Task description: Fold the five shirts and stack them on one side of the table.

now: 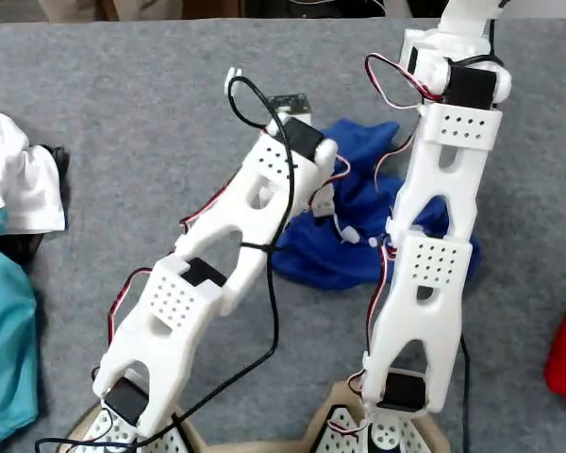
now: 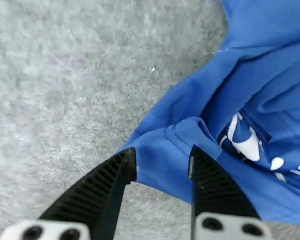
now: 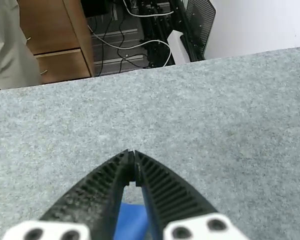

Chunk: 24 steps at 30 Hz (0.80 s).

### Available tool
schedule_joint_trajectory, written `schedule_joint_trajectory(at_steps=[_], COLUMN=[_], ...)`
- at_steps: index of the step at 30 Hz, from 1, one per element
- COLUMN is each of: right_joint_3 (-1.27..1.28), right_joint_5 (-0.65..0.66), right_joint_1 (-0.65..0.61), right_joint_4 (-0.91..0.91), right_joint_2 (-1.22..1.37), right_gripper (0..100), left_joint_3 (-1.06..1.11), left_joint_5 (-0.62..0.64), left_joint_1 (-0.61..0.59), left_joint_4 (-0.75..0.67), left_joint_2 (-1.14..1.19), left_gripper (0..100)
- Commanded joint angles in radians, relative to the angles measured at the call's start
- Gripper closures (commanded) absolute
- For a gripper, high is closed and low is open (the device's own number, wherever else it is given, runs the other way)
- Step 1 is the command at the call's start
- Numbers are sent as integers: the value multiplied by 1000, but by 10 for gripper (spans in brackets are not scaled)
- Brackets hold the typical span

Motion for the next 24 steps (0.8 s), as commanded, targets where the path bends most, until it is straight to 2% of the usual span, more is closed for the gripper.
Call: schedule_joint_trajectory(at_steps=[1,7,16,21,24], right_joint_3=[-48,-48,-48,-48,-48], right_joint_5=[31,29,29,29,29], right_joint_1=[15,15,15,15,15], right_joint_4=[-23,-23,-23,-23,-23], right_joint_2=[-25,-25,-25,-25,-25], right_gripper=[991,991,991,991,991], left_joint_3=[-57,-118,-193,-255,-313], left_joint_5=[25,25,28,28,28], left_joint_1=[11,3,2,2,2], left_joint_4=[9,-9,-34,-32,-12], left_joint_2=[-15,25,171,173,173], left_gripper=[819,752,757,860,882])
